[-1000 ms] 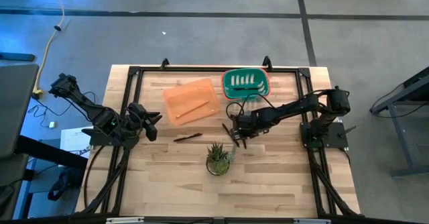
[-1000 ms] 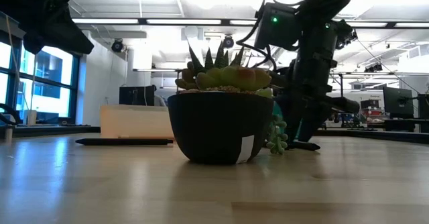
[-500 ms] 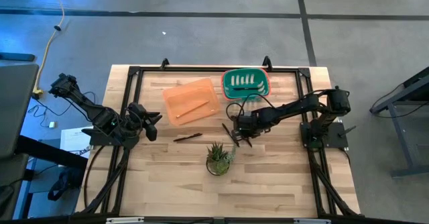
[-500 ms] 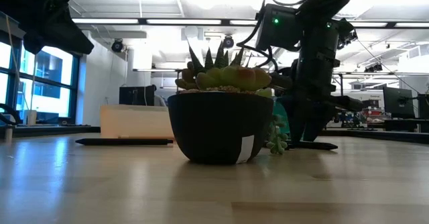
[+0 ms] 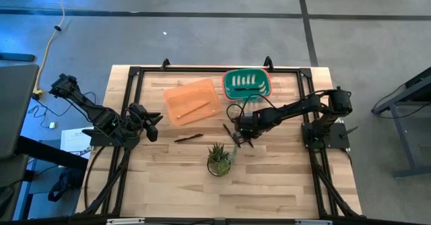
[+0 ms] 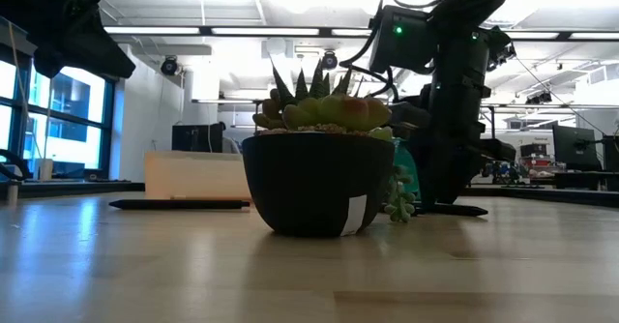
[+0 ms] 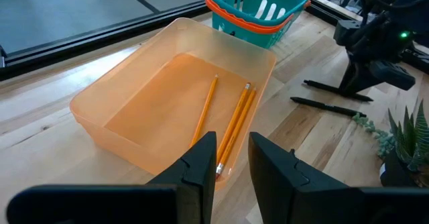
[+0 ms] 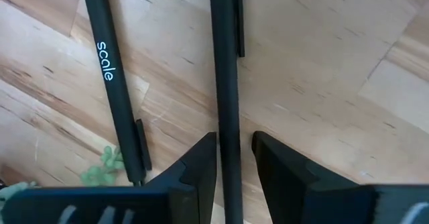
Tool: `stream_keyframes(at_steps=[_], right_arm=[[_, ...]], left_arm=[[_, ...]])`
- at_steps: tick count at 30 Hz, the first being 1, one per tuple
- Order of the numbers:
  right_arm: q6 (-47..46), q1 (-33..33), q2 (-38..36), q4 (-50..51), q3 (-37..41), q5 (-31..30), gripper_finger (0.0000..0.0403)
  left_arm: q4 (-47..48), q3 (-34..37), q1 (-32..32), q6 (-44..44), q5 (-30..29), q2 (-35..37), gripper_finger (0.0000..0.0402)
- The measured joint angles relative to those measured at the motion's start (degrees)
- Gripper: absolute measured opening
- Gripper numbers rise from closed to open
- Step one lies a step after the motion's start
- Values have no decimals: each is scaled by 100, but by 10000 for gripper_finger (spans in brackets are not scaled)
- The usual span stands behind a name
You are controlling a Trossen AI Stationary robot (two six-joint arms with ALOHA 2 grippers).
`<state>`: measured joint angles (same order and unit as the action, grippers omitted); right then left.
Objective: Sort pens & pencils
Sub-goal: Put the black pen into the green basket
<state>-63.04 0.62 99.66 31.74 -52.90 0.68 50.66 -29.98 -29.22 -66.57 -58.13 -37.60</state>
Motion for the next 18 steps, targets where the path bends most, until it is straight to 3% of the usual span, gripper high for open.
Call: stream_keyframes(at_steps=[18], right_arm=[[839, 0, 224, 232, -166, 133, 98]], left_arm=[[-5, 0, 1, -129, -53, -2, 76]])
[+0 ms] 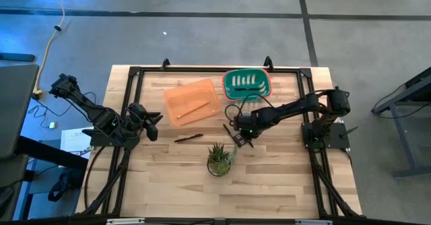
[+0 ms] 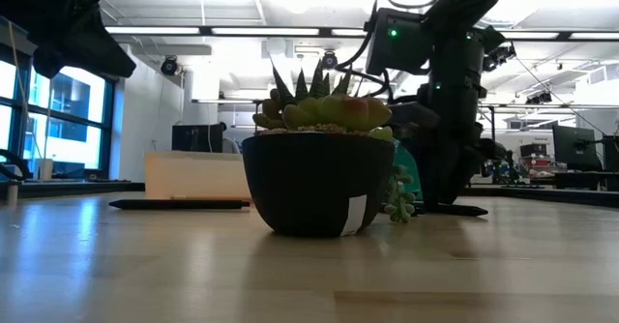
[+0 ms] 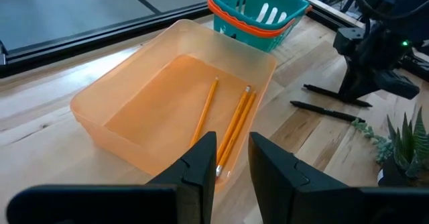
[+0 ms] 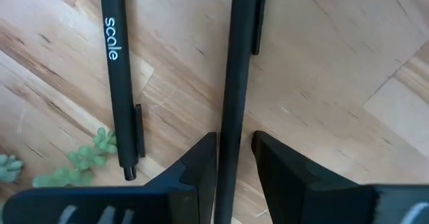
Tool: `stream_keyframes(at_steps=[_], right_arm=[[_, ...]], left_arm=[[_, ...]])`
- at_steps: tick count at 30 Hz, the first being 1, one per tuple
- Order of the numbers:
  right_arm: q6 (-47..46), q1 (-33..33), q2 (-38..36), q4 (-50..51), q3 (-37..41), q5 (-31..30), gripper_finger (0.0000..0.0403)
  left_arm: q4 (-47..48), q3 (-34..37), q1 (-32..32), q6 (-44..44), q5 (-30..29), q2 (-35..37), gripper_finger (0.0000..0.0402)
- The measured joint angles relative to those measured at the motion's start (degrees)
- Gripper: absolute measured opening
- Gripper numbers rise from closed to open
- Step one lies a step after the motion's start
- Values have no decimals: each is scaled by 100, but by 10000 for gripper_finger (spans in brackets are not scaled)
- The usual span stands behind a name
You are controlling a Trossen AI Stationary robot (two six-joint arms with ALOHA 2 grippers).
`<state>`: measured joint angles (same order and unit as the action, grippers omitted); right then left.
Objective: Sort pens & pencils
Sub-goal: Put the black pen into the green basket
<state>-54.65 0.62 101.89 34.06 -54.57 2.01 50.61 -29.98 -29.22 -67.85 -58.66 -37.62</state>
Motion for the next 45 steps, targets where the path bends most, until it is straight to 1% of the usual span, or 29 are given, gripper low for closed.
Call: stream_keyframes(at_steps=[4, 6, 8, 12, 14, 17, 23, 34, 45], right_arm=[[181, 0, 6, 104, -61, -20, 96], [181, 0, 6, 119, -61, -39, 86], [181, 0, 6, 144, -61, -42, 68], [221, -1, 6, 157, -59, -15, 18], [220, 0, 6, 155, -59, -15, 9], [150, -2, 6, 157, -61, -8, 14], [109, -2, -36, 157, -61, 14, 5], [50, 2, -554, 396, -28, 99, 1], [-40, 17, -680, 398, -46, 265, 1]], left_arm=[[-3, 0, 0, -28, -107, 0, 76], [-12, 0, -1, -31, -119, 0, 76], [-13, 0, -1, -33, -119, 1, 76], [-13, 0, -2, -91, -120, 1, 76], [-11, 0, -2, -130, -137, 0, 76], [-13, 0, -1, -150, -139, 1, 76], [-15, 0, 0, -164, -139, 0, 76], [-17, 0, 0, -166, -141, 0, 76], [-17, 0, -2, -166, -163, 2, 76]])
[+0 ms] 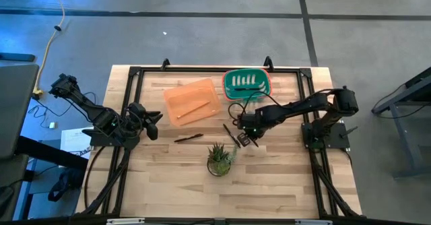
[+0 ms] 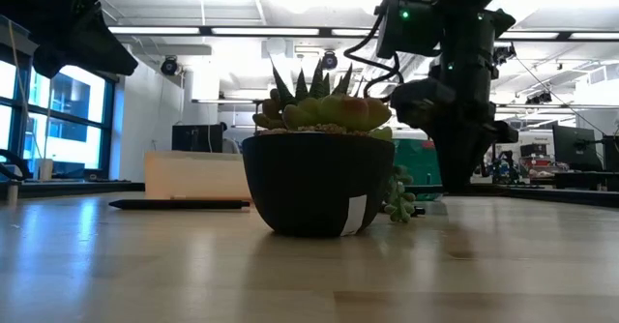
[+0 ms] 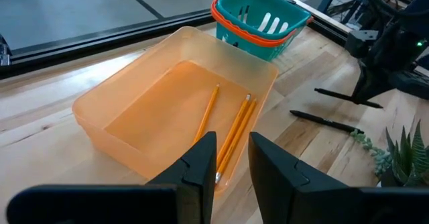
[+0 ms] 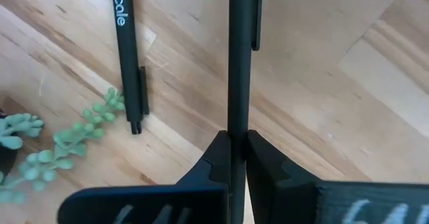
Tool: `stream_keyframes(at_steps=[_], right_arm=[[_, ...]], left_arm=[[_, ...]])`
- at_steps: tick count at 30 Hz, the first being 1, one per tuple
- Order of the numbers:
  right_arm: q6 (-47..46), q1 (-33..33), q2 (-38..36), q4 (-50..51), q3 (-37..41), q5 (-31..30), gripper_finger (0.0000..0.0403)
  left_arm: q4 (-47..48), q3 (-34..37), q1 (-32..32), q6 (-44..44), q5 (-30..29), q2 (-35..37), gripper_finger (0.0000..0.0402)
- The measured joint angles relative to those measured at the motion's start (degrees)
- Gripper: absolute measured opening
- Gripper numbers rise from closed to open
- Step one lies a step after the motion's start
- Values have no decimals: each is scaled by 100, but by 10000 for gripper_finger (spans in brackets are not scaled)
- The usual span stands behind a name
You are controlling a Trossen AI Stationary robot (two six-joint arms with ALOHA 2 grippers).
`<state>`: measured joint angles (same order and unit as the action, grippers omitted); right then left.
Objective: Sort pens & pencils
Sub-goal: Put the black pen into the green basket
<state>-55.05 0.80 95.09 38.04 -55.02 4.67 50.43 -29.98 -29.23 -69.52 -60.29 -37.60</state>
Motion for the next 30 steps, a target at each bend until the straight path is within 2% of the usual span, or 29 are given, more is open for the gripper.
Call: stream_keyframes(at_steps=[6, 17, 30], right_arm=[[0, 0, -95, -31, -1, 119, 0], [-108, 0, -771, 77, -11, 67, 0], [36, -15, -1563, 83, -15, -233, 0]], left_arm=[[-11, 0, 0, -2, 0, -2, 76], [-101, 0, 0, -13, -62, 0, 76], [-111, 0, 0, -145, -328, -1, 76]])
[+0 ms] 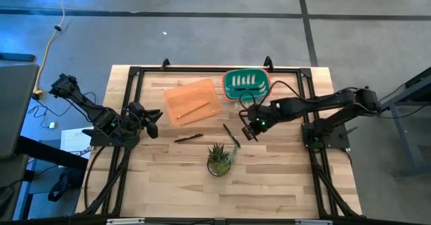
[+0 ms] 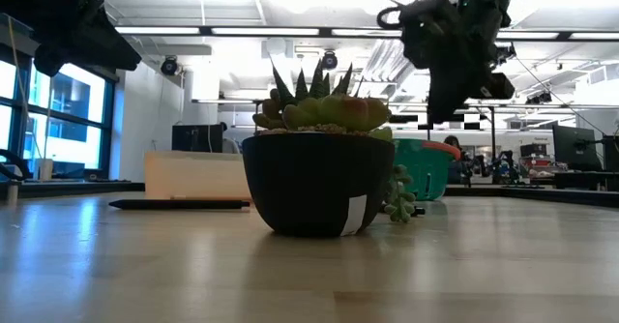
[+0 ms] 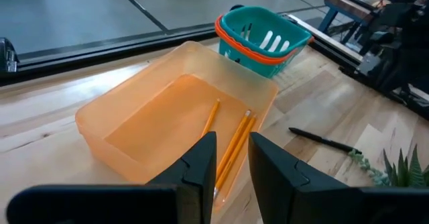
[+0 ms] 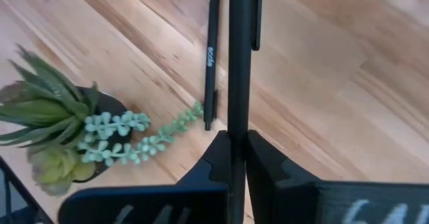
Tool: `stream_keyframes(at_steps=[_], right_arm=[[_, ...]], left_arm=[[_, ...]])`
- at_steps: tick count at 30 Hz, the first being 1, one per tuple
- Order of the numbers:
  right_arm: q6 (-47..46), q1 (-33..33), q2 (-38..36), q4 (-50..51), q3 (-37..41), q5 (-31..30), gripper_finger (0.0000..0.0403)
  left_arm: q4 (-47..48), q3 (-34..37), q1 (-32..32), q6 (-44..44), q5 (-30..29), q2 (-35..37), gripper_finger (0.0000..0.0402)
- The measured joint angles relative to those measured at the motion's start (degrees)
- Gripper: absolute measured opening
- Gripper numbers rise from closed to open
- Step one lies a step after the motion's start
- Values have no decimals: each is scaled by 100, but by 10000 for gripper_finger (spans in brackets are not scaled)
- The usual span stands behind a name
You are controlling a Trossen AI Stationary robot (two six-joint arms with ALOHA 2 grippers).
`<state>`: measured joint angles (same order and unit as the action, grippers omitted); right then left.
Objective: Sort pens & pencils
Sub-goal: Put the black pen into the green basket
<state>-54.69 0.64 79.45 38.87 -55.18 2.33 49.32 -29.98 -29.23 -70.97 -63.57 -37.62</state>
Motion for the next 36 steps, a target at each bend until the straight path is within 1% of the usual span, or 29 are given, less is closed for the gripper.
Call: stream_keyframes(at_steps=[9, 14, 29, 36], right_arm=[[130, -84, -395, 13, 0, -173, 0], [373, -233, -601, -5, -2, -326, 0], [1320, -893, -882, 114, -2, -326, 0], [1969, -1392, -960, 296, -2, -325, 0]], left_arm=[[-2, 0, 1, -153, -76, 1, 76], [-31, 0, 0, -223, -148, -1, 76], [-363, 1, 0, -319, -219, -1, 76], [-501, 2, 2, -319, -324, -1, 76]])
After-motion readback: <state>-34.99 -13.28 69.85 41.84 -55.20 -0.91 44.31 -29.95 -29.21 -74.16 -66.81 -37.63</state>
